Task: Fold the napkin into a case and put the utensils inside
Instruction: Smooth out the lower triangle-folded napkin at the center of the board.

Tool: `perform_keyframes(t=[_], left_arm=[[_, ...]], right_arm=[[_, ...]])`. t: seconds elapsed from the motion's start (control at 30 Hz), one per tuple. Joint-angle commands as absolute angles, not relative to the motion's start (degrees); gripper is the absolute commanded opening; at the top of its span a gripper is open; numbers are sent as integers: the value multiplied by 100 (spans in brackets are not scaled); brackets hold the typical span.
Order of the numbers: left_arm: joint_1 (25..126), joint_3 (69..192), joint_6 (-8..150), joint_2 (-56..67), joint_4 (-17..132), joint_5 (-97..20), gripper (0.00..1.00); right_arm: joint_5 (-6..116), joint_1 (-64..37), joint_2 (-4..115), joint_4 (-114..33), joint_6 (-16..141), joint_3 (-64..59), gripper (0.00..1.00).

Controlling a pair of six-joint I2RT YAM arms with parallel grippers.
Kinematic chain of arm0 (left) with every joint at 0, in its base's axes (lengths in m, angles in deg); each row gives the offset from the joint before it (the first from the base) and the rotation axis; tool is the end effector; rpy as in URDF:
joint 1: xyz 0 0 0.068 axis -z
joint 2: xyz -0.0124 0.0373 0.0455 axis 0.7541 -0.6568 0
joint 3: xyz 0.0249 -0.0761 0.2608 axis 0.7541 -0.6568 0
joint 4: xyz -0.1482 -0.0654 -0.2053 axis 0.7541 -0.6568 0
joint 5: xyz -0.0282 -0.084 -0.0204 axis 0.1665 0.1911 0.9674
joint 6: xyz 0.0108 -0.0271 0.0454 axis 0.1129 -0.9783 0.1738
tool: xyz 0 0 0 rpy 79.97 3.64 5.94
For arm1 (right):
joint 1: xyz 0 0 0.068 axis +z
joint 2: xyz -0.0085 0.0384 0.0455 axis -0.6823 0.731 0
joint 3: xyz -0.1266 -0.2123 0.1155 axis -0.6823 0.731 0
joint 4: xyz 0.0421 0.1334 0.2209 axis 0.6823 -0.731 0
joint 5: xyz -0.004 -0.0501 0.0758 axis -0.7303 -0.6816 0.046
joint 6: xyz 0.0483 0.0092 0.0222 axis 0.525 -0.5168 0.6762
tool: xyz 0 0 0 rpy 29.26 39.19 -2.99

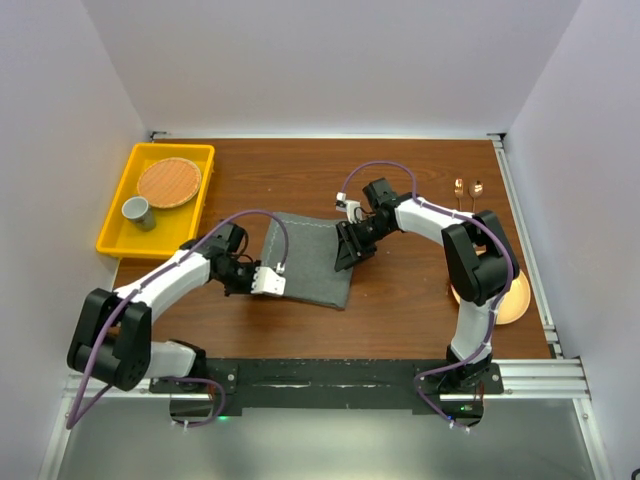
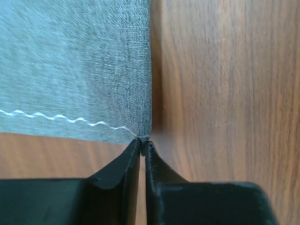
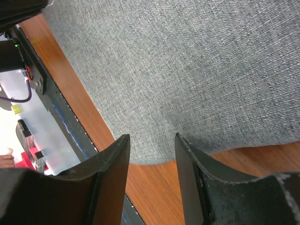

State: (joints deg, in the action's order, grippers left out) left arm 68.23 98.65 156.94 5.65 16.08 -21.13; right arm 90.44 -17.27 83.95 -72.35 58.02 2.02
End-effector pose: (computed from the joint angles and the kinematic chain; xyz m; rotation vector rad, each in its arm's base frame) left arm 0.2000 -0.0863 0.1754 2.0016 1.7739 -0.3690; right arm 0.3240 0.1832 0.1612 -0.7384 2.6822 1.1752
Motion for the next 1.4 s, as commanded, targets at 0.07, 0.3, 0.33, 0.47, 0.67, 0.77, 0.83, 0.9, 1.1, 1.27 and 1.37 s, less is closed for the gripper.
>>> perform_keyframes(t=[0.07,0.3,0.33,0.47,0.67,0.77,0.83,0.9,1.1,1.27,1.37], left_arm=[[6706,10083,15242,652,1717,-2140,38],[6450,11245,13250,979,1599,-672,48],[6450,11228,12943,917,1732,-383,48],[6450,10825,11029,680,2662,286,49],[6441,10209,9592,381,3772,622,47],[6301,10349,9538,13,3633,604,47],[6074,10498,9495,-155,3500,744,47],[5889,10551,9311,-121,3569,885,49],[5589,10657,8783,572,3790,859,62],[5545,10718,8379,1074,4026,613,100],[5545,11078,7862,1250,4088,219,100]], right_arm=[[9283,-1719,8244,-7496,5750,-26,48],[9995,-1640,7629,-6744,6890,421,52],[10091,-1587,7620,-6550,7049,500,53],[10320,-1350,7812,-5847,7743,729,57],[10426,-1025,8278,-5836,7543,931,61],[10287,-1024,8568,-6204,7158,880,60],[10120,-1024,8752,-6590,6763,801,59],[9857,-1094,9016,-6758,6594,695,57],[9188,-1648,9307,-7540,5883,-51,53],[9940,-1666,8887,-8200,5389,-702,62],[10346,-1622,8131,-7763,5915,-598,75]])
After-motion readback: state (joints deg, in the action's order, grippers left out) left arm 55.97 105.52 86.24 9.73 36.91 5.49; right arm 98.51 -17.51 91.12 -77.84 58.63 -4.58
